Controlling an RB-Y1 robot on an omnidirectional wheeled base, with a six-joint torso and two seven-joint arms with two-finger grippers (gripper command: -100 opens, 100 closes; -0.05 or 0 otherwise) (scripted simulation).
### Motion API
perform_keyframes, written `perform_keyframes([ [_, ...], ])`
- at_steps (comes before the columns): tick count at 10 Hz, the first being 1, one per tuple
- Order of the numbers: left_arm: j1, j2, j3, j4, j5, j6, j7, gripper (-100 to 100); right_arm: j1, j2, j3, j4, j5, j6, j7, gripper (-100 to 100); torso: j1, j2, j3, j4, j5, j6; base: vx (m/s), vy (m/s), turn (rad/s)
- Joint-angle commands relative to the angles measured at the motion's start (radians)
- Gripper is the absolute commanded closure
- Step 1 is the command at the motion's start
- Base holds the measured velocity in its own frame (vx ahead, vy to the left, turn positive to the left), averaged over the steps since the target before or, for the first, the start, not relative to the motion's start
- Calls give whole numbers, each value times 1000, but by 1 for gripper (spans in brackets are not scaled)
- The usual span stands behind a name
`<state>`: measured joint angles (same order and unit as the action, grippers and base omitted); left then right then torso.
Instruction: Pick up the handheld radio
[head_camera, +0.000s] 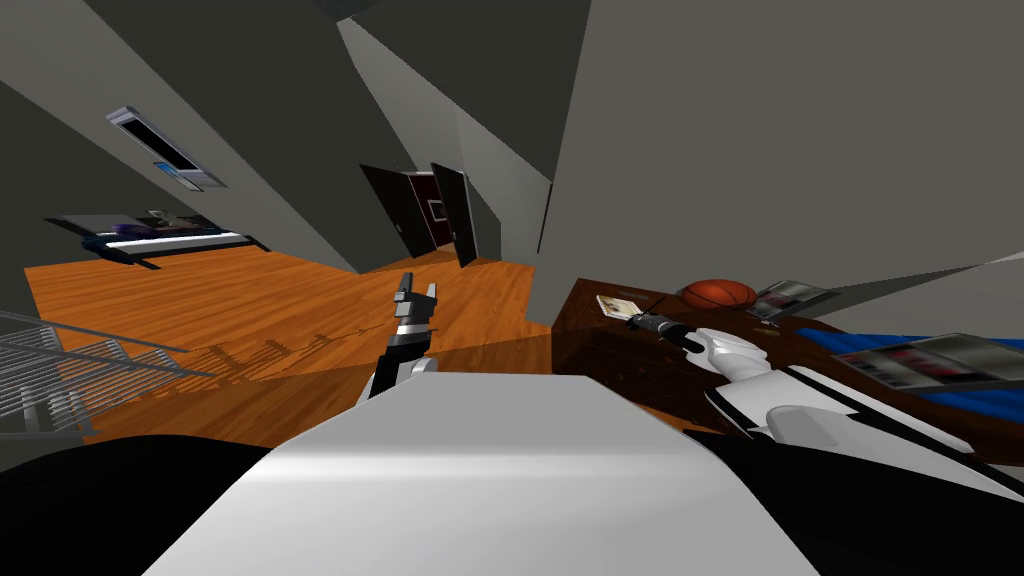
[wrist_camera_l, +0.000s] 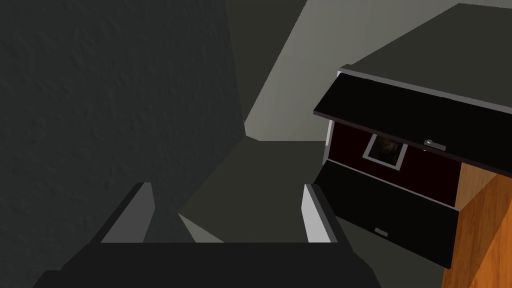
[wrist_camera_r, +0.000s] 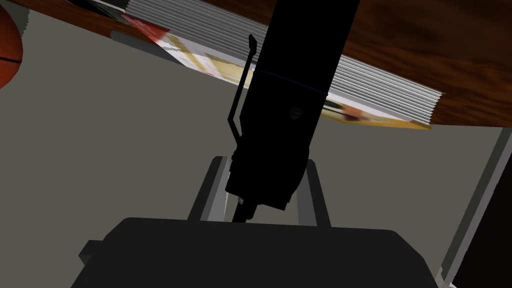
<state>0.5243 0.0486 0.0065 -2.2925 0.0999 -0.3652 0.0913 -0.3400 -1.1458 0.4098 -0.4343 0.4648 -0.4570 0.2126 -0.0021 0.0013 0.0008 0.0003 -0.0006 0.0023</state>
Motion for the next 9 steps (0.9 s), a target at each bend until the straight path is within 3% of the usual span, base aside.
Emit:
perform_keyframes([
  [1,0,0,0,0,0,0,0,0,50,0,-50,-50,-30,25,29,100,0,0,0,0,0,0,105,-15,-140],
  [2,0,0,0,0,0,0,0,0,76,0,-76,-75,-30,25,29,100,-1,-4,-2,-1,0,2,141,-31,-107],
  [4,0,0,0,0,0,0,0,0,132,0,-79,-128,-30,25,29,100,-3,-6,-3,-1,-1,-1,47,-27,12],
  [5,0,0,0,0,0,0,0,0,127,0,-79,-113,-30,25,29,100,-3,-4,-3,-2,-3,-2,-7,-4,21],
  [7,0,0,0,0,0,0,0,0,143,0,-79,-139,-30,25,29,100,-3,-2,-4,-6,-9,0,-8,4,-5],
  [8,0,0,0,0,0,0,0,0,192,8,-135,-187,-57,41,65,100,-4,-2,-4,-7,-12,0,97,-19,-103],
  [9,0,0,0,0,0,0,0,0,225,8,-158,-225,-57,41,65,100,-6,-7,-7,-8,-12,1,121,-26,-106],
])
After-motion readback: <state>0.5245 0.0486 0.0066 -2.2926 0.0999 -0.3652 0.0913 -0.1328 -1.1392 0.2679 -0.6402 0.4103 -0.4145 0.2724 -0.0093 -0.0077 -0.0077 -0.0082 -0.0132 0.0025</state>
